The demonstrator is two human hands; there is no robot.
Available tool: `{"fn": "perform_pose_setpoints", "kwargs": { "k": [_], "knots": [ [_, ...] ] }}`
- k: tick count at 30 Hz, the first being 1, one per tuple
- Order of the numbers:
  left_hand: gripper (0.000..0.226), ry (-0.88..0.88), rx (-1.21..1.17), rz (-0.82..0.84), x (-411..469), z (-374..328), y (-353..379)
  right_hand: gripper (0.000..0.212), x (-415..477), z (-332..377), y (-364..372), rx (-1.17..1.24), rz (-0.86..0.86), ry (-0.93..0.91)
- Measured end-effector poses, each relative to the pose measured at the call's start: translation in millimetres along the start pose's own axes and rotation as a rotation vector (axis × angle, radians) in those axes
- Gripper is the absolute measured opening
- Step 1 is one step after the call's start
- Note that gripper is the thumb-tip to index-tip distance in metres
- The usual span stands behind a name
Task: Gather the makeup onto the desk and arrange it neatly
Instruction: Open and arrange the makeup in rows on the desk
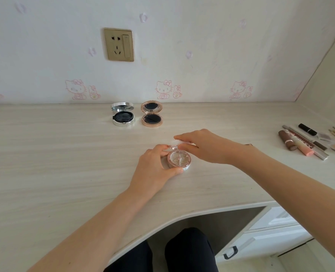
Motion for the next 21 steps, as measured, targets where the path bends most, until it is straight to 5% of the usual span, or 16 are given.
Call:
{"fn": "perform_pose_setpoints", "kwargs": {
  "k": [8,13,21],
  "knots": [
    [0.072,0.016,0.008,0.006,0.7,-0.8,0.2,0.048,-4.2,-3.6,1.8,0.091,-0.046,0.024],
    [0.085,0.019,0.029,0.040,1.7,1.3,1.3,0.052,-26.4,-27.3,-0.6,0.318,-0.275,0.241],
    [0.085,-0.030,-0.044,0.052,2.8,4.8,-1.2,0.071,-54.0,-23.5,41.5,0.378,-0.304,0.344]
  ]
}}
Point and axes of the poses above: each hand's wrist, its own x-axis towards the middle knuckle, its own y-axis out of the palm, z = x × y, the point moved 10 cm from there along x, towards the middle knuckle, and after that the axes turned 7 degrees about -x, right-handed, at the moved point
